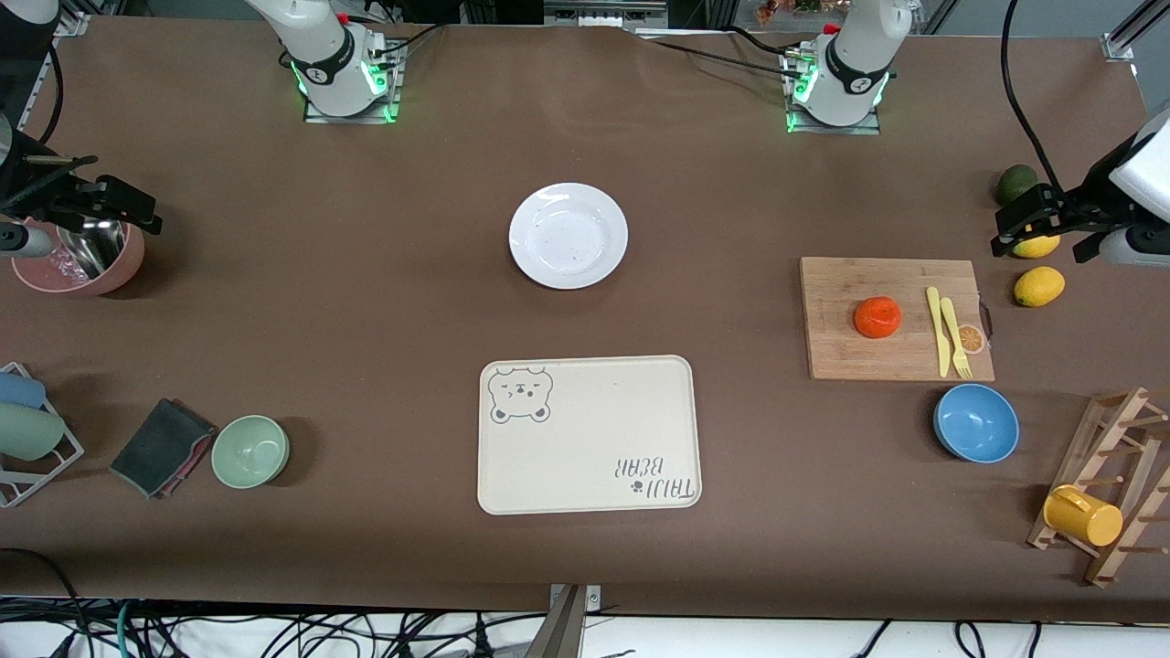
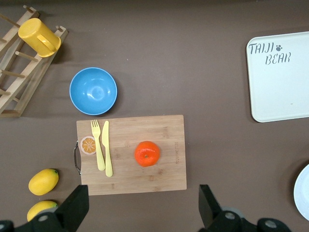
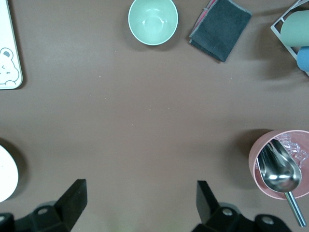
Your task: Place orange and plate with both arms
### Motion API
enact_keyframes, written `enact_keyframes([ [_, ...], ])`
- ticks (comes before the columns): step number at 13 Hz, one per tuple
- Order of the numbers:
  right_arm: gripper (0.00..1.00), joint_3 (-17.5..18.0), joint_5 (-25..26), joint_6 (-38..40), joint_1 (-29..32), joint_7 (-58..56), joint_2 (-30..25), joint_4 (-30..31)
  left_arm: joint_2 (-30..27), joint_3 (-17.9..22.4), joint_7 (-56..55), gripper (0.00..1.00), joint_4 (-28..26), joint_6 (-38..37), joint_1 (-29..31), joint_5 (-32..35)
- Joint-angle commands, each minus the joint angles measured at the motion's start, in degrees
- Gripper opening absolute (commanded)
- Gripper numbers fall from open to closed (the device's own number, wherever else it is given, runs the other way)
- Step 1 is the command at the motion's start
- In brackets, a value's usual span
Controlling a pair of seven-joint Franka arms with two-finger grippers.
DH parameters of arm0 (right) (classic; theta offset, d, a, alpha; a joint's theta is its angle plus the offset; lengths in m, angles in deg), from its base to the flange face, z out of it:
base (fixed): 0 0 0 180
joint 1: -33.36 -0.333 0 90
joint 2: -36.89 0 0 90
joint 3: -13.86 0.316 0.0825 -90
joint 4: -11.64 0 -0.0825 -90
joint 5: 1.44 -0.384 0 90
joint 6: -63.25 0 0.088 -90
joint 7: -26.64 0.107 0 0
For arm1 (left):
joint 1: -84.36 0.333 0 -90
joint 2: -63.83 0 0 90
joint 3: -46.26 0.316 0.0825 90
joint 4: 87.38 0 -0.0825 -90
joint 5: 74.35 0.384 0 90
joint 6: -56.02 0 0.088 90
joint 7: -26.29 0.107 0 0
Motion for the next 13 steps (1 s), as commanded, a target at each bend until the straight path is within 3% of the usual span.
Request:
enact_keyframes([
  [1,1.0,-0.25,-0.8,0.9,-0.15,0.19,0.4,-1.14,0.51,0.05,0.92,1.0,1.23,-0.46,-0.07,-0.63],
  [5,1.0,-0.25,-0.8,0.82,-0.15,0.27,0.4,-1.14,2.79,-0.22,1.27,1.0,1.23,-6.42,-0.59,-1.06],
  [11,1.0,-0.25,-0.8,0.82,-0.15,0.28,0.4,-1.14,11.92,-0.04,1.1,1.0,0.97,-7.23,-1.21,-0.1],
  [13,1.0,-0.25,-0.8,0.82,-0.24,0.28,0.4,-1.14,14.65,-0.3,1.01,1.0,-0.17,-4.69,-1.74,4.8],
])
